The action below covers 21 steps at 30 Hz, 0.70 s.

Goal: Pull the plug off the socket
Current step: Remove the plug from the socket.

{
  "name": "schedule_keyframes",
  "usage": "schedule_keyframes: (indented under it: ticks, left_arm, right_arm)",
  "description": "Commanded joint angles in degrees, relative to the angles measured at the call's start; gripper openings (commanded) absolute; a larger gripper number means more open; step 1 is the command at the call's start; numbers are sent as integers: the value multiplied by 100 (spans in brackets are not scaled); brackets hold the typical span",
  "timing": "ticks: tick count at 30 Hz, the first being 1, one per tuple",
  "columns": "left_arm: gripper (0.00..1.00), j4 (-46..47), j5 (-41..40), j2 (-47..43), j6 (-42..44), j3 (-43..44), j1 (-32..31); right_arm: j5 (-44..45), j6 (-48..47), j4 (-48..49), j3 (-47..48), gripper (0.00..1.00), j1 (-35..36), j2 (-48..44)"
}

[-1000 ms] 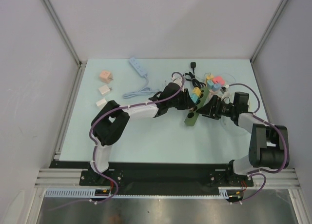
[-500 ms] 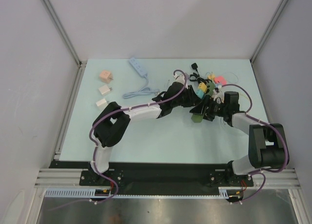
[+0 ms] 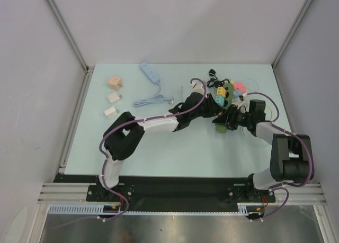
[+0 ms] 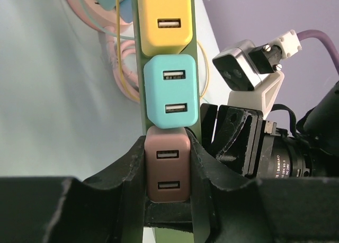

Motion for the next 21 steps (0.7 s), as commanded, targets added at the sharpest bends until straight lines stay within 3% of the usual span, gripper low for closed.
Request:
schedule_keyframes:
  ticks: [1, 7, 14, 21]
  left_arm:
    - [0, 1217, 52, -795, -305, -227, -53]
    - [0, 1271, -335, -1270, -421, -764, -88]
    - [0, 358, -125, -1464, 97, -694, -79]
    - [0, -1750, -203, -859, 318, 919, -123]
  right_arm:
    - [665, -262, -95, 83, 0, -494, -114]
    - [859, -368, -236, 83, 0, -705, -229]
    - [1034, -569, -367, 135, 0, -758, -290]
    - [1430, -807, -482, 214, 0, -653, -404]
